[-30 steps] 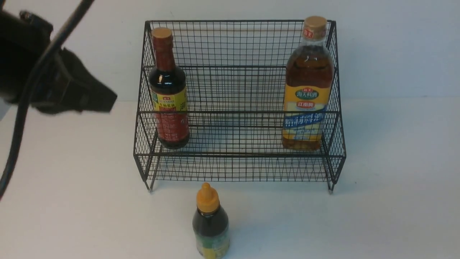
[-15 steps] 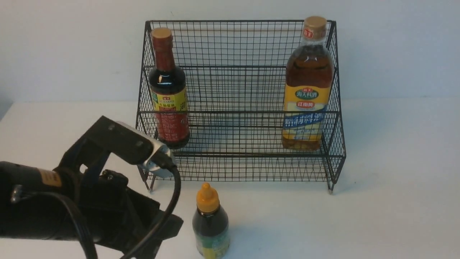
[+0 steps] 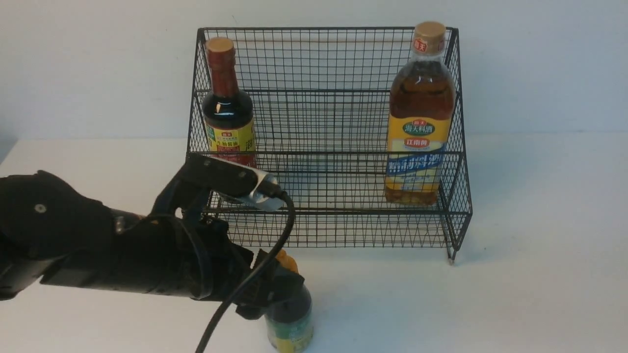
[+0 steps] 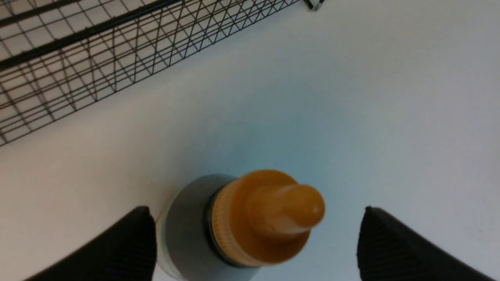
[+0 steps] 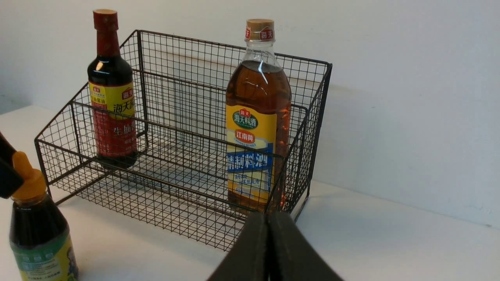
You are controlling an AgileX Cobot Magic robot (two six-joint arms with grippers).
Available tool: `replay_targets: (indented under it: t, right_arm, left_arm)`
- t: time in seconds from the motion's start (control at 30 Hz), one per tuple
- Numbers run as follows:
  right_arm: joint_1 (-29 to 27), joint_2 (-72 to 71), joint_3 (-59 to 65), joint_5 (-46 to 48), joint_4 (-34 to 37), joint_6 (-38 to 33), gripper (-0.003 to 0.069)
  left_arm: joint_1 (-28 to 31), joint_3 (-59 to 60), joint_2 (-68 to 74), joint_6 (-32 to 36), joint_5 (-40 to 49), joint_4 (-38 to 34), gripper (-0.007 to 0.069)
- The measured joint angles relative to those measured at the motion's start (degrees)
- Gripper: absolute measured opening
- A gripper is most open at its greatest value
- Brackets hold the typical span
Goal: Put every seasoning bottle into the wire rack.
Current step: Use the left arm to grab the condiment bottle closest to it
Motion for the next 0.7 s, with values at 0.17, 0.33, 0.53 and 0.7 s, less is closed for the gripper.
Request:
replay_targets:
  t: [0.17,0.33,0.53,0.7]
  right_arm:
    - [0.0,0.0,0.0,0.0,0.0,0.0,-0.0015]
    - [0.0,0.0,0.0,0.0,0.0,0.0,-0.0015]
    - [0.0,0.0,0.0,0.0,0.0,0.0,-0.0015]
    - [0.0,0.0,0.0,0.1,0.0,0.0,-0.0015]
  left_arm:
    - [0.0,0.0,3.4,7.6,-0.3,-7.2,0.0607]
    - [0.0,0.0,5.3,11.7,-1.8,-11.4,0.0439]
    - [0.0,-0.3,5.2,13.9,-4.3,-12.7,0.029]
    - [0.1,-3.1,3.6,12.2,3.7,-10.9,0.029]
